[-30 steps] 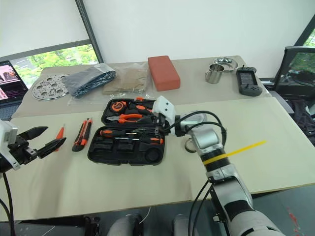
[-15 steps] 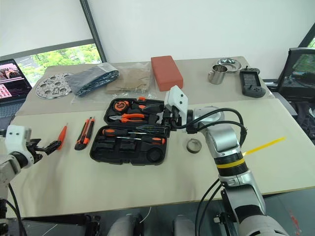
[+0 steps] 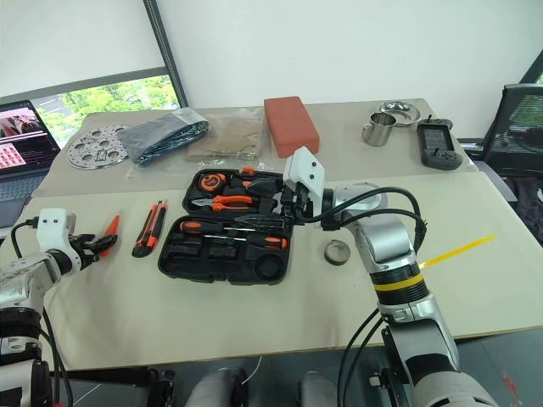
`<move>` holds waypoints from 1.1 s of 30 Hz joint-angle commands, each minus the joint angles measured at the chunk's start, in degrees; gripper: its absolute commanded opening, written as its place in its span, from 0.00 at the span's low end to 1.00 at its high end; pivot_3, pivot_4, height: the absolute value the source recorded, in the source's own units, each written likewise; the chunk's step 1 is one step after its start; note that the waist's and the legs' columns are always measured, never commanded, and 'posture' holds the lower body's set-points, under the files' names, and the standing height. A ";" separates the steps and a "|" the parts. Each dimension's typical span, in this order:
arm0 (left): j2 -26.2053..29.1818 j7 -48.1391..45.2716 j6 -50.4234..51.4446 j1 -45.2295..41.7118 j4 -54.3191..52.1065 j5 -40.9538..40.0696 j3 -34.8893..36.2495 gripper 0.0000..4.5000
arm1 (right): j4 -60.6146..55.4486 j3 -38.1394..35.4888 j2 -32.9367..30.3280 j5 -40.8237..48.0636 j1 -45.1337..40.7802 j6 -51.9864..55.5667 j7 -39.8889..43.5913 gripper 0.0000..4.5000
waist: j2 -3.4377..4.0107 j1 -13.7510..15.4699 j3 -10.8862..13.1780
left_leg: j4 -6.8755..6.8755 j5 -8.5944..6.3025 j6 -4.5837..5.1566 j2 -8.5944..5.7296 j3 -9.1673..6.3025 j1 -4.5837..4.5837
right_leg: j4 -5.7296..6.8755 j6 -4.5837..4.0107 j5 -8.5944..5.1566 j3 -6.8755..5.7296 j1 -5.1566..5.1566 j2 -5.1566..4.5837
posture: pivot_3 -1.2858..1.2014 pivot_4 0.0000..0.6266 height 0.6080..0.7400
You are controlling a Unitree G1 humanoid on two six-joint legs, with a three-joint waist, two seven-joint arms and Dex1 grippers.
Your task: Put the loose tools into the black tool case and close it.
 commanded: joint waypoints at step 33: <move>1.31 -59.52 -51.35 -28.03 13.61 15.21 -36.10 0.11 | -13.15 -5.56 -9.57 8.78 10.49 4.37 -3.31 0.85 | -0.01 0.11 0.02 | 0.56 -0.12 0.21 0.19 0.25 -0.61 | -0.09 0.01 -0.01 0.10 -0.20 0.58 | 0.52 0.24 1.00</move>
